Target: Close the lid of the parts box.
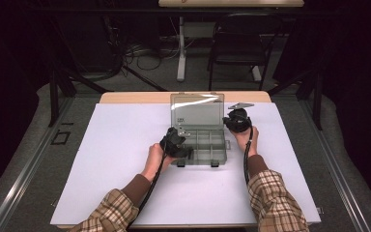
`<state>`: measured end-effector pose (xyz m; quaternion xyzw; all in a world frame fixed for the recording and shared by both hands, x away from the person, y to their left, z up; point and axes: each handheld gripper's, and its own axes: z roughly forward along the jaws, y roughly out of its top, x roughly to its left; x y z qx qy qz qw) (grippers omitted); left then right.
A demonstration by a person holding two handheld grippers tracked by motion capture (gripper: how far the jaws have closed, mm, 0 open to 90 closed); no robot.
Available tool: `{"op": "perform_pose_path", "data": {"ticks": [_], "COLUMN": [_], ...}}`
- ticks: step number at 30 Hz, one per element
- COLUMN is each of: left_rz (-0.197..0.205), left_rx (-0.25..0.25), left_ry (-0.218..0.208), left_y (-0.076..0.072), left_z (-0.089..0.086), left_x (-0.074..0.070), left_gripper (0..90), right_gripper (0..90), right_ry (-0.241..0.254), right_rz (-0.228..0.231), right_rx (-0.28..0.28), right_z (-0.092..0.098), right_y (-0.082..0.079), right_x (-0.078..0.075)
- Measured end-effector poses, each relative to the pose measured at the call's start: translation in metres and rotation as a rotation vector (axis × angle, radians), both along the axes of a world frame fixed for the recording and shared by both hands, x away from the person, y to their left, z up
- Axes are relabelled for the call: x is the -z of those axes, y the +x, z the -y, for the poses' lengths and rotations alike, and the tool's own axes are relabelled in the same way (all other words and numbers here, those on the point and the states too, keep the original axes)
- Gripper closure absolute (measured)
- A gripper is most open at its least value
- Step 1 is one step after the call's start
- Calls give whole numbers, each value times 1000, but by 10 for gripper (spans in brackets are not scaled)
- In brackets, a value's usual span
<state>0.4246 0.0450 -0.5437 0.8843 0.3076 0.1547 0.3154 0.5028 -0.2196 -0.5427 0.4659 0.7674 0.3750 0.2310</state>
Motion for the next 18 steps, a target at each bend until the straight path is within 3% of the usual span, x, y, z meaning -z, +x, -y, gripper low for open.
{"op": "perform_pose_path", "data": {"ticks": [18], "left_rz": [-2], "left_rx": [-11], "left_ry": [-1], "left_y": [0], "left_z": [0], "left_x": [0], "left_gripper": [519], "right_gripper": [900], "right_ry": [26], "right_rz": [64], "right_rx": [-22], "right_z": [2], "right_y": [-6], "right_x": [-12]}}
